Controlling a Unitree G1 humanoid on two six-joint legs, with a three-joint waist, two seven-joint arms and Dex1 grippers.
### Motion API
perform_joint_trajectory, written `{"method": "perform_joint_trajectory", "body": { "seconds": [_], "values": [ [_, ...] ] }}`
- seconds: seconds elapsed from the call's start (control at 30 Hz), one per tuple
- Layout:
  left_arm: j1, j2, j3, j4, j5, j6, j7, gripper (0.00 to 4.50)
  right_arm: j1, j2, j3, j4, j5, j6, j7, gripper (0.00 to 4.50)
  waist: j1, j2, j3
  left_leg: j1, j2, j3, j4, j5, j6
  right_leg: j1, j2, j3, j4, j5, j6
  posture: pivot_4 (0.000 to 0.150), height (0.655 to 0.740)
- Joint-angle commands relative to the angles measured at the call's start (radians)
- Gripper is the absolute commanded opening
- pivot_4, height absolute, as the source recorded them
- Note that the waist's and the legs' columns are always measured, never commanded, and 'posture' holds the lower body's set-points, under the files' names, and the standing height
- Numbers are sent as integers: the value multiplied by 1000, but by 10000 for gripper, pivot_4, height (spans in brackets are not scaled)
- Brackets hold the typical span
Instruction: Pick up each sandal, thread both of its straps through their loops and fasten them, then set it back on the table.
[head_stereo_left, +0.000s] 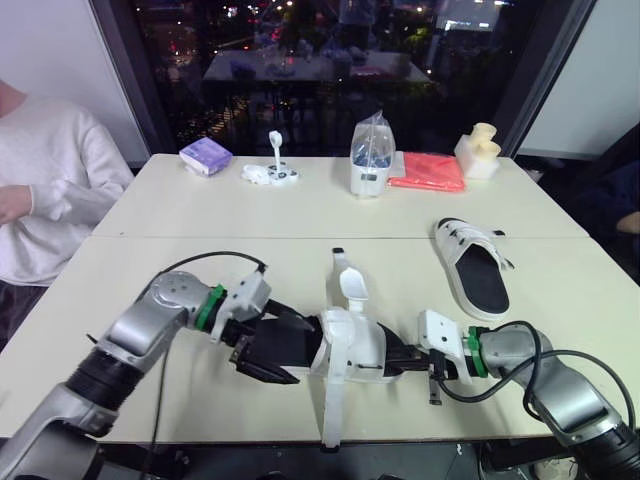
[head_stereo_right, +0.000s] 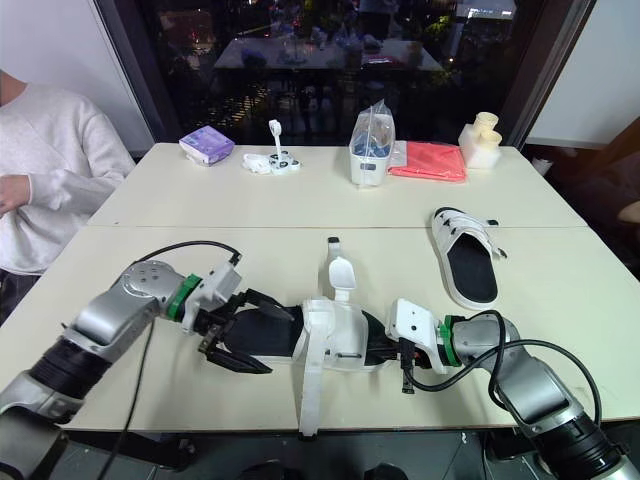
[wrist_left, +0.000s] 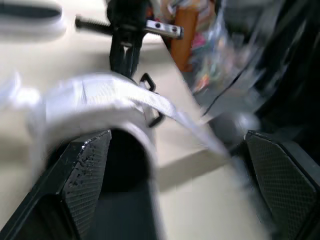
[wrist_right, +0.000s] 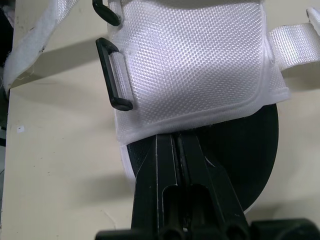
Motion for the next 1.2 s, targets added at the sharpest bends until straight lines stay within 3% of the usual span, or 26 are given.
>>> {"method": "perform_joint_trajectory", "body": {
  "seconds": [0.03, 0.13, 0.53, 0.7, 0.83, 1.03, 1.2],
  "values": [
    [49, 54, 2, -119, -98, 225, -39, 44740, 9, 5, 19, 25, -32, -1, -13, 0, -3, 0, 0, 0, 0, 0, 0, 0, 0, 0, 0, 0, 0, 0, 0, 1500, 7400],
    [98, 52, -15, -192, -86, 287, -12, 44740, 11, 1, 17, 29, -32, -5, -14, 0, -2, 1, 1, 0, 0, 0, 0, 0, 0, 0, 0, 0, 0, 0, 0, 1500, 7400],
    [149, -167, -87, -187, 96, 302, 259, 44740, 36, -15, 0, 2, -25, 7, -16, 0, 4, 1, 0, 1, 0, -2, 0, -2, -5, -1, -2, 0, -1, 0, 0, 1500, 7400],
    [148, -228, -68, -184, 78, 350, 298, 44740, 44, -20, -3, -4, -25, 10, -20, 0, 14, 1, 0, 1, 0, -2, 0, -2, -5, -1, -3, 0, -1, 0, 0, 1500, 7400],
    [155, -252, -50, -201, 46, 403, 318, 31848, 44, -20, -4, -6, -25, 14, -20, 0, 19, 1, 0, 1, 0, -2, 0, -2, -5, -2, -3, 0, -1, 0, -1, 1500, 7400],
    [158, -250, -23, -224, 7, 454, 323, 525, 39, -19, -4, 0, -25, 15, -20, 0, 20, 1, 0, 1, 0, -2, 0, -2, -5, -2, -3, 0, -1, 0, -1, 1500, 7400],
    [109, -242, 85, -237, -143, 557, 277, 525, 36, -18, -5, 5, -27, 14, -18, 0, 20, 2, 0, 1, 0, -3, 0, -2, -5, -2, -3, 0, -1, 0, -1, 1500, 7400]
  ]
}}
